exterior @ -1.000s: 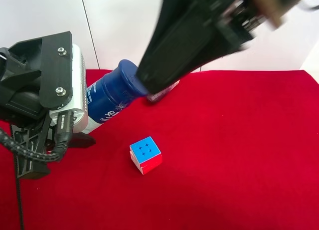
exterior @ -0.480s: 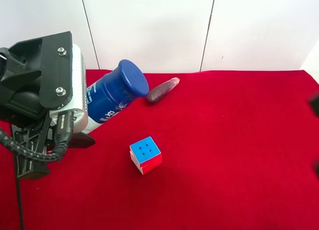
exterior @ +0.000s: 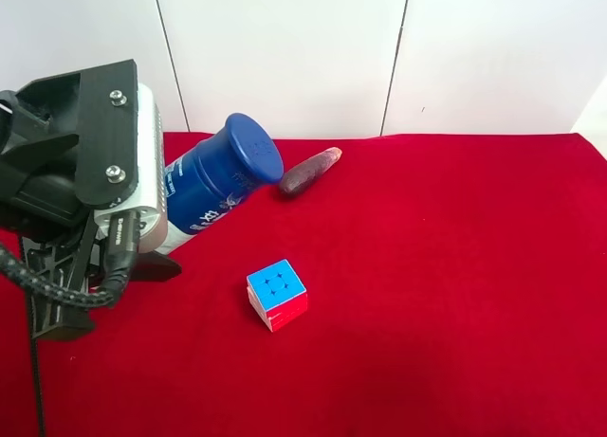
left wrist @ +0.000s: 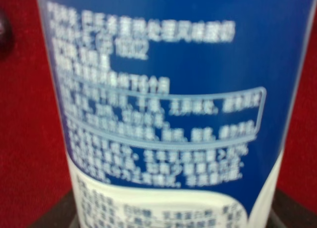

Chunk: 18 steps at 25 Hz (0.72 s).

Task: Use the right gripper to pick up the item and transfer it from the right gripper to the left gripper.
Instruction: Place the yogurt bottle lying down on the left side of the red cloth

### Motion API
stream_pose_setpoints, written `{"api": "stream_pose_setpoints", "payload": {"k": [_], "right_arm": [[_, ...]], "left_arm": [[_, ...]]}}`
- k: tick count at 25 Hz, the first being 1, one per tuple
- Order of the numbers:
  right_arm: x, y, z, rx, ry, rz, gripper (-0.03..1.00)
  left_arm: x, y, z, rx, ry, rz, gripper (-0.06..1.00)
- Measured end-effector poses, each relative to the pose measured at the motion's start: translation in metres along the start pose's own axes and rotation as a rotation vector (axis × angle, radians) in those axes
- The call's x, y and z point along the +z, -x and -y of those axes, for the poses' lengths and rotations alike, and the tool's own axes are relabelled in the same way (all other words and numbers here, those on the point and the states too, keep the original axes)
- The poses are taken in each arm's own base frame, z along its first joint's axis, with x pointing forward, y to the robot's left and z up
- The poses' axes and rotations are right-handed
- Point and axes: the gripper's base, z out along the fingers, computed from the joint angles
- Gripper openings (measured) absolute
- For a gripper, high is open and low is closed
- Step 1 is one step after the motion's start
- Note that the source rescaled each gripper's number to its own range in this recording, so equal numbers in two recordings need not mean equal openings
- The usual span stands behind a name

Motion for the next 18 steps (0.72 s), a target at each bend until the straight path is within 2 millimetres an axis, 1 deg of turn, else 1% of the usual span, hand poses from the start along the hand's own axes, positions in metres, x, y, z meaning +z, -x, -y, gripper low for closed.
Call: {"api": "stream_pose_setpoints", "payload": {"k": [4, 18], "right_arm": [[0.015, -0.013, 0.0, 0.023, -0.006, -0.015, 1.0], [0.016, -0.014, 0.0, 0.037, -0.006, -0.02, 1.0]], "left_arm": [[0.0, 0.0, 0.0, 0.0, 0.0, 0.0, 0.06], [0.0, 0.002, -0.001, 0.0, 0.015, 0.021, 0.06]]}}
